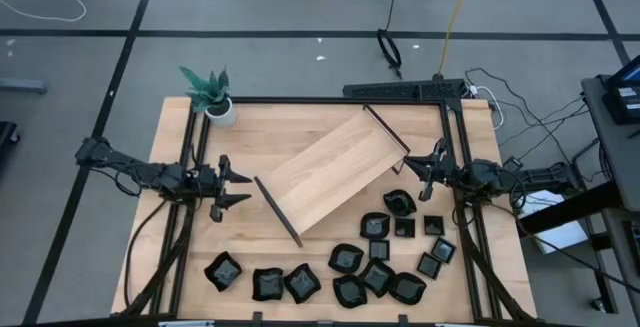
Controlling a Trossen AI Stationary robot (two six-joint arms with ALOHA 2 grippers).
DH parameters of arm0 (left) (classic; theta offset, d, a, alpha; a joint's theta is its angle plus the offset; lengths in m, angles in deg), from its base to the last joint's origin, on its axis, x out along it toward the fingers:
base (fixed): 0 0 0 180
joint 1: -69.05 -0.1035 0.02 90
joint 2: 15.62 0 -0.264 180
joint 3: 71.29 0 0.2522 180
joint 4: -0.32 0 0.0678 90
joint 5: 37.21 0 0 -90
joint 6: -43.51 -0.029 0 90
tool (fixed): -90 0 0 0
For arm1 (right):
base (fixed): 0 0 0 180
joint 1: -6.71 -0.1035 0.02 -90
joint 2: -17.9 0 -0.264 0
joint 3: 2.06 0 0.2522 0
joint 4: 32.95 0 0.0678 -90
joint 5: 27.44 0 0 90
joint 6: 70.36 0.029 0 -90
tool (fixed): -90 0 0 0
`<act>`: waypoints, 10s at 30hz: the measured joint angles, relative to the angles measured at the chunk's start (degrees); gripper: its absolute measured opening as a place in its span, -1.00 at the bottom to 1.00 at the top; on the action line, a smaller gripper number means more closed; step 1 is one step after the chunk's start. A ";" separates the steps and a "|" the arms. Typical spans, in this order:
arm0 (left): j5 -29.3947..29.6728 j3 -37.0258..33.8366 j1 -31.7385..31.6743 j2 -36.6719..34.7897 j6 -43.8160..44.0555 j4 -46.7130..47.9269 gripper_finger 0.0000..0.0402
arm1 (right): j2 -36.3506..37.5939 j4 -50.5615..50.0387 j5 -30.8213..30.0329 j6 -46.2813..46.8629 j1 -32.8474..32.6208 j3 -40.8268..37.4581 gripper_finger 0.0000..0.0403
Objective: Pick & Place Mini shaped plates
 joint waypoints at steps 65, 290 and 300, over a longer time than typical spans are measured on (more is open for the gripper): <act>4.24 0.02 -0.07 0.00 0.40 -4.25 0.04 | 0.00 3.81 -0.04 17.95 0.01 0.00 -0.90; 7.69 0.04 -6.50 9.01 -4.20 0.11 0.04 | -67.07 -34.28 34.32 3.75 20.71 66.31 -0.56; 7.70 0.04 -6.49 9.01 -4.22 0.04 0.04 | -71.90 -37.69 16.33 15.42 -5.46 66.31 -0.26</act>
